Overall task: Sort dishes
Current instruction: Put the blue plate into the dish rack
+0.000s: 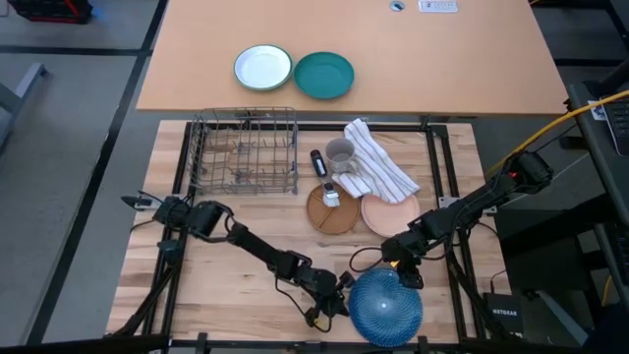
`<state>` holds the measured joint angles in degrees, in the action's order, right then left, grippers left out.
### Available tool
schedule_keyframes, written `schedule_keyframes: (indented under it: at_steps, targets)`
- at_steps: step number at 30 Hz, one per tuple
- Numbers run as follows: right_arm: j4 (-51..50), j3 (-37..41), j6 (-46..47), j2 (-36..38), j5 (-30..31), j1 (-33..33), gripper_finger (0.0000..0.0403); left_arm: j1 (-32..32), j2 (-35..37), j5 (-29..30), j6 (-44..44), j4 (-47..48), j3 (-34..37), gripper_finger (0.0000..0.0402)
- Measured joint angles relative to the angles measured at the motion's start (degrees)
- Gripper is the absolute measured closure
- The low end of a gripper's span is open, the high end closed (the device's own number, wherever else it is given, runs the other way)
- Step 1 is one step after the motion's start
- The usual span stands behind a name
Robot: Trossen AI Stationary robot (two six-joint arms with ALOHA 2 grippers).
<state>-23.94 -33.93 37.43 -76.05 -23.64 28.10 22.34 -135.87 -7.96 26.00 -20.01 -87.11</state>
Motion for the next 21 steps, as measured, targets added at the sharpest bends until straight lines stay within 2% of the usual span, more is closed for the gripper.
schedule_keyframes:
  at_steps: [18, 21]
  targets:
    - [-7.5, -0.12, 3.28, 1.89, 2.31, 0.0, 0.0212, -3.82, 0.0, 6.4, -2.77, 0.29, 0.02, 0.0398]
    - [-12.62, -1.16, 4.51, 3.89, 4.56, 0.02, 0.0212, -4.08, 0.0, 6.09, -3.64, 0.26, 0.02, 0.0398]
